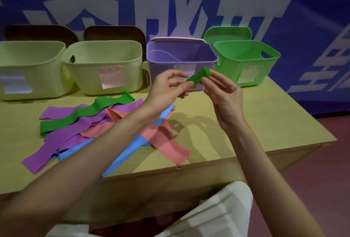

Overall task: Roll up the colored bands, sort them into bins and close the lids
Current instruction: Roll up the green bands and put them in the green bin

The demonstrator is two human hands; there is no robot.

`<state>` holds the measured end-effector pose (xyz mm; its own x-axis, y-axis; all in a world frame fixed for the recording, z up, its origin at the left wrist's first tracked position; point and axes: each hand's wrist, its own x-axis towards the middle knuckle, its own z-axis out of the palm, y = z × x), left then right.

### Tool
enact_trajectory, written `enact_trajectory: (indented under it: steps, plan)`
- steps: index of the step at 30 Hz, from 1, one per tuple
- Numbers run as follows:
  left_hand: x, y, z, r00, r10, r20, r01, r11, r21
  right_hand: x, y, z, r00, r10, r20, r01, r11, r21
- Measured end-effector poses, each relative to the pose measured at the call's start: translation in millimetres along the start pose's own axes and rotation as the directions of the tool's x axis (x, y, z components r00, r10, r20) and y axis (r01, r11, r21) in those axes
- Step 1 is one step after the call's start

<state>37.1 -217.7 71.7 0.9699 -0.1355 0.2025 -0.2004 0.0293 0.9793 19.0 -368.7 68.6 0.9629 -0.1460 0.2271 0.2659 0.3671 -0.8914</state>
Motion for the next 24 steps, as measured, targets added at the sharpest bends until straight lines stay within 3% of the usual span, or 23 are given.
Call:
enact_trajectory:
  steps: [5, 8, 11, 13, 15, 17, 20, 24]
  plan:
    - [64, 17, 30, 0.994, -0.038, 0.102, 0.047, 0.995, -0.082, 57, -23, -21, 0.997, -0.013, -0.076, 0.015, 1.000, 0.023]
    - [108, 23, 48, 0.985, -0.043, 0.165, 0.053, 0.997, -0.056, 94, -37, -38, 0.989, -0.051, -0.136, 0.045, 0.998, -0.048]
    - [151, 22, 61, 0.979, 0.053, 0.194, -0.100, 0.965, 0.241, 139, -49, -57, 0.972, -0.129, -0.197, 0.093, 0.978, -0.184]
    - [178, 15, 63, 0.960, 0.137, 0.245, -0.243, 0.842, 0.482, 169, -55, -72, 0.962, -0.157, -0.223, 0.081, 0.945, -0.318]
    - [199, 7, 63, 0.935, 0.153, 0.320, -0.328, 0.714, 0.619, 199, -58, -86, 0.959, -0.150, -0.240, 0.035, 0.904, -0.427]
    - [215, 1, 64, 0.917, 0.141, 0.374, -0.374, 0.636, 0.676, 224, -57, -97, 0.965, -0.098, -0.242, -0.051, 0.838, -0.543]
    - [236, -5, 65, 0.900, 0.107, 0.423, -0.400, 0.594, 0.698, 259, -49, -112, 0.972, 0.027, -0.235, -0.191, 0.675, -0.713]
    - [263, -9, 71, 0.863, -0.001, 0.506, -0.437, 0.499, 0.748, 304, -32, -128, 0.949, 0.166, -0.268, -0.315, 0.455, -0.833]
